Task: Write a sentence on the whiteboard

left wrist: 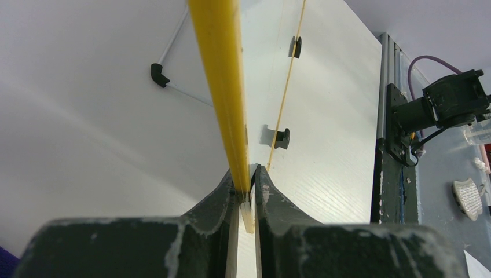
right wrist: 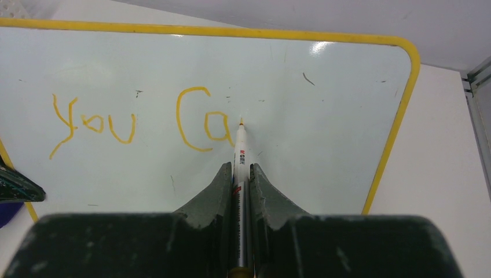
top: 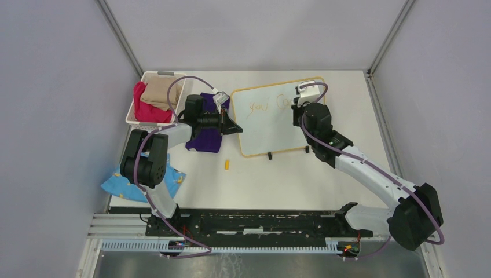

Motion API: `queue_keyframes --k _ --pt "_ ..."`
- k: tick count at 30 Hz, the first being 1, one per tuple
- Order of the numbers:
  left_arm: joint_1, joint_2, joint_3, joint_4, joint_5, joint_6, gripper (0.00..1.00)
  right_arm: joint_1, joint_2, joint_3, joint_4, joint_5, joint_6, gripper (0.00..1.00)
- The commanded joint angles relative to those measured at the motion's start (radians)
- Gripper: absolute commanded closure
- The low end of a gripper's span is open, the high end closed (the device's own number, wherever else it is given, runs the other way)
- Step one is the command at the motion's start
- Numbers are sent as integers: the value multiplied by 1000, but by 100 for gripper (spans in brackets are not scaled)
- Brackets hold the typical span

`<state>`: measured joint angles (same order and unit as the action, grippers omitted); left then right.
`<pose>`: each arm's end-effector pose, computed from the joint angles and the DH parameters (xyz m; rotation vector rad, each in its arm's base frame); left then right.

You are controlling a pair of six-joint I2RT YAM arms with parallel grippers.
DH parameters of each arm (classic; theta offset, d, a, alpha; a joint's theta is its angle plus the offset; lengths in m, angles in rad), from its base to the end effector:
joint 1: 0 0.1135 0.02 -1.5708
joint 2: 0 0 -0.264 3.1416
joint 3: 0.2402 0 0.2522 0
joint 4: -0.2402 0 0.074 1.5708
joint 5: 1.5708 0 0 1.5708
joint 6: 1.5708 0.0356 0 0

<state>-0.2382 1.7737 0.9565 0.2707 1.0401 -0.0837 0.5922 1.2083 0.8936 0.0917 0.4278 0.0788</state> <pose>0.3457 -0.1155 0.1867 0.7800 1.9046 -1.2838 0.2419 0.1450 0.3180 -0.1505 1.7681 0.1011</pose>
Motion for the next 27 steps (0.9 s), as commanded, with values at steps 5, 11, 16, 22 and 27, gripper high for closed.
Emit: queue_keyframes --k 5,11,16,22,27 --pt "-10 0 5 -47 -123 122 98 -10 -10 -33 30 -6 22 100" --pt "-10 1 7 -52 -124 126 98 -11 -26 -67 23 -9 34 100" --pt "-10 0 7 -54 -124 128 98 -12 -20 -46 23 -10 32 100" --pt "-10 0 7 -54 -126 128 98 -12 8 22 16 -7 21 100" --pt "-10 1 7 -54 -125 128 98 -14 24 63 16 -6 18 100"
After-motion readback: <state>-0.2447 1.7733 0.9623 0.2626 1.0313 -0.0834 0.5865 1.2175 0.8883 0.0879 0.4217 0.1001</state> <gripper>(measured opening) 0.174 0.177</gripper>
